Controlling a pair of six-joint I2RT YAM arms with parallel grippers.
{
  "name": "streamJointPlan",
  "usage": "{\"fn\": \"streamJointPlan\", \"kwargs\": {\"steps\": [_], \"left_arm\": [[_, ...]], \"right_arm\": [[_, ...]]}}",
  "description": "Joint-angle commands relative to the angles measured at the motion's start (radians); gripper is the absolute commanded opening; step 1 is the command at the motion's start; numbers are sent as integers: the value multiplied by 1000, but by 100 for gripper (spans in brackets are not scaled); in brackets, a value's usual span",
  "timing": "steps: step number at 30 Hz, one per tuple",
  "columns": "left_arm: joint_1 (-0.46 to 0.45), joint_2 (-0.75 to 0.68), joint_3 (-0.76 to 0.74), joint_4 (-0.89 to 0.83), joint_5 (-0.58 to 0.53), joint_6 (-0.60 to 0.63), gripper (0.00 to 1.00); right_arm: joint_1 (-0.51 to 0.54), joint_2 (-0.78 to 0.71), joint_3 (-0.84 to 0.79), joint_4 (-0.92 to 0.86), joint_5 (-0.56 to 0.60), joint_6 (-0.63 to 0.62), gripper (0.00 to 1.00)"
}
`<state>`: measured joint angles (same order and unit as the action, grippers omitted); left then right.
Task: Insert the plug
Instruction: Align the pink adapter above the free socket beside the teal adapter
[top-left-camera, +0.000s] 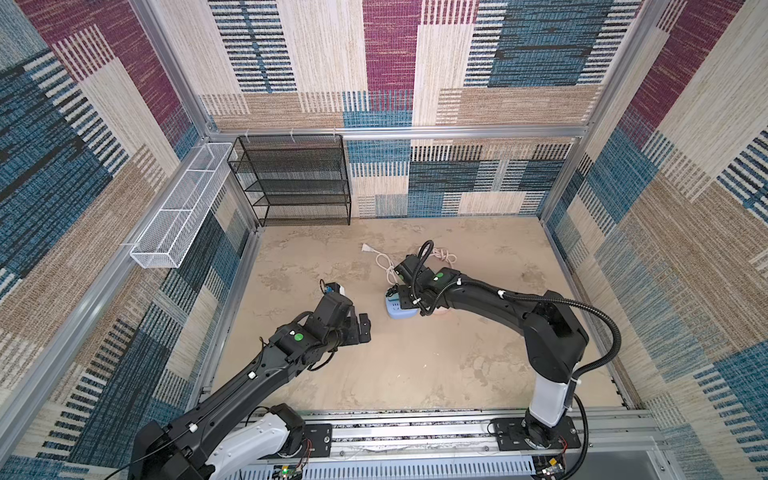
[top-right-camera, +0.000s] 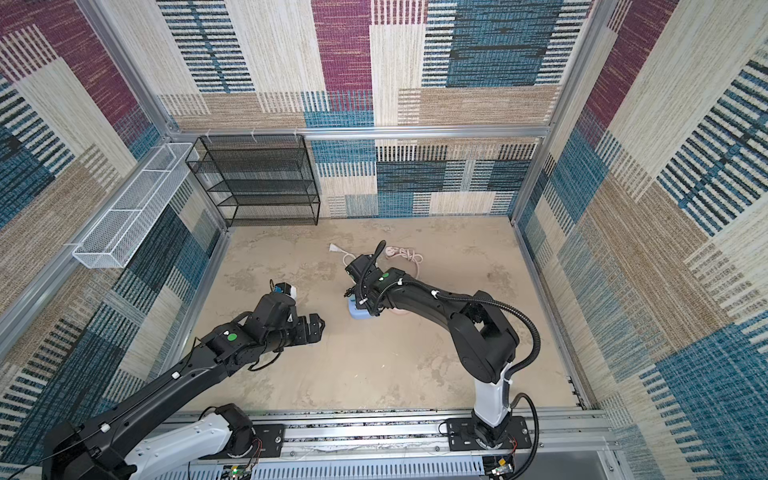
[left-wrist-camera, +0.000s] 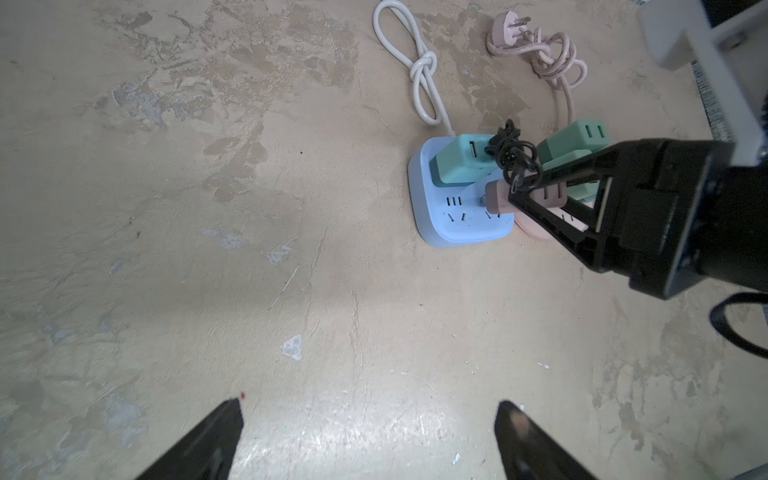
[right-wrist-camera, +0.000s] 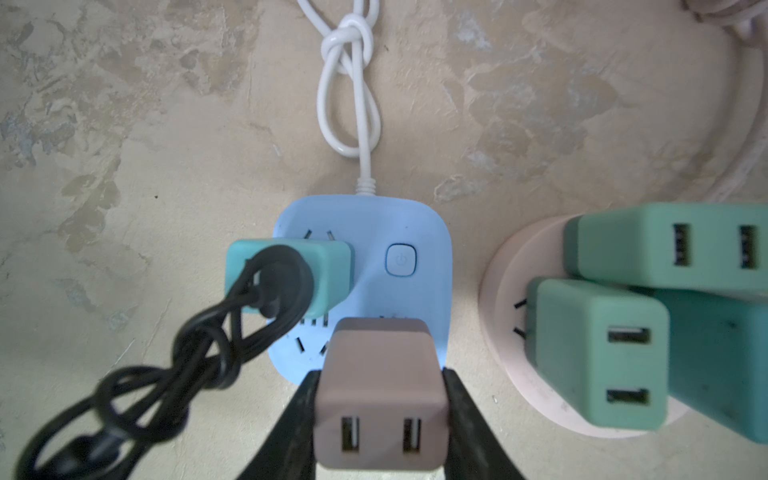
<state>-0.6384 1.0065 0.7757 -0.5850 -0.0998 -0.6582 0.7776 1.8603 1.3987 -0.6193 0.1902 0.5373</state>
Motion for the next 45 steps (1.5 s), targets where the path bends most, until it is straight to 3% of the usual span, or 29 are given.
{"fn": "streamJointPlan", "kwargs": {"steps": [1,45], "left_arm": [[2,4,1,22,9,18,99],[25,22,-26,60,48,8,100]], "right_arm": [[1,-4,6,-16,39,-3,0],[2,-20,-32,14,23,-39,0]]}}
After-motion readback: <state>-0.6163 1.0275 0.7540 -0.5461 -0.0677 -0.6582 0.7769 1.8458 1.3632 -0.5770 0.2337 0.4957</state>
